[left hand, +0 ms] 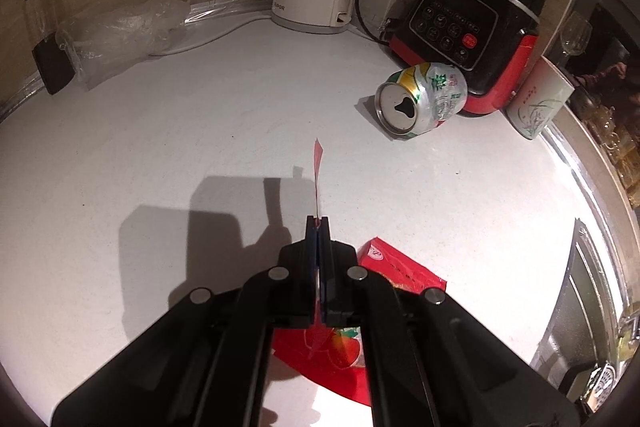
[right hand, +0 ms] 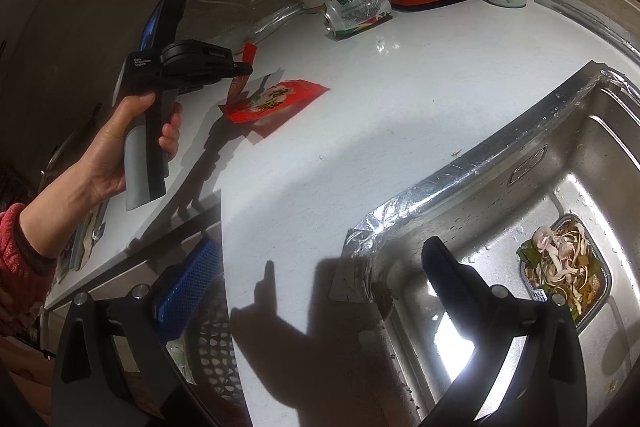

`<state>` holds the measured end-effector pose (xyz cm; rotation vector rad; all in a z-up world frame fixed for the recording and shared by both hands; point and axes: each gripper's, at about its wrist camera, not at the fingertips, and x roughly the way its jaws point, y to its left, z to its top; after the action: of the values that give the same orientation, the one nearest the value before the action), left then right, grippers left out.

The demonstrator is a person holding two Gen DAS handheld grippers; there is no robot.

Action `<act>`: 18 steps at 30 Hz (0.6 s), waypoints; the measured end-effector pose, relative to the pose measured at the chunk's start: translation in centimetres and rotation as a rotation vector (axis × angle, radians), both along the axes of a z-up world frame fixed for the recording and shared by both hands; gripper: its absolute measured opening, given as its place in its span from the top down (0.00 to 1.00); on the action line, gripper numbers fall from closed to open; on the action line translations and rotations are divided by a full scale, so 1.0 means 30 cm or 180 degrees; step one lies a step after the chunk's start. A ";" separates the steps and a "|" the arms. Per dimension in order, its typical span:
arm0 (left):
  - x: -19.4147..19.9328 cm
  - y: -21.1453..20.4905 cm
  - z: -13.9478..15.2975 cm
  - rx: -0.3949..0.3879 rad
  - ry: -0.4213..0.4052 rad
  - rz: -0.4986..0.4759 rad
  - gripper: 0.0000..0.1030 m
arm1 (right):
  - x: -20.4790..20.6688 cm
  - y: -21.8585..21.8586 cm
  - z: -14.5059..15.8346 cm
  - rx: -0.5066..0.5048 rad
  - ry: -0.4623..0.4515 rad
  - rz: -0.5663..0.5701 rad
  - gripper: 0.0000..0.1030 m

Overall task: Collect trash
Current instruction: 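Grasp the crushed green-and-silver can with the right tool while the left tool holds the wrapper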

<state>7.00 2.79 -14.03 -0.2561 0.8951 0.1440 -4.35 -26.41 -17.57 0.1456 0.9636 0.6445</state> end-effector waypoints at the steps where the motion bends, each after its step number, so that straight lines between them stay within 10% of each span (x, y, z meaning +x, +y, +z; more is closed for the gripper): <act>1: -0.013 -0.003 0.011 -0.0010 -0.0032 -0.0048 0.99 | -0.002 0.001 0.000 0.0001 -0.0002 -0.0004 0.02; 11: -0.176 -0.028 0.127 -0.0019 -0.0238 -0.0274 0.99 | 0.013 0.028 0.038 -0.0125 -0.0171 0.0046 0.02; 18: -0.246 -0.005 0.177 -0.0022 -0.0303 -0.0210 0.99 | 0.281 0.140 0.135 -0.0262 -0.0694 0.0134 0.02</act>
<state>-0.40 2.65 -8.71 -0.2377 0.8085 0.0671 4.09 -22.21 -13.52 -0.0181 0.7829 0.6439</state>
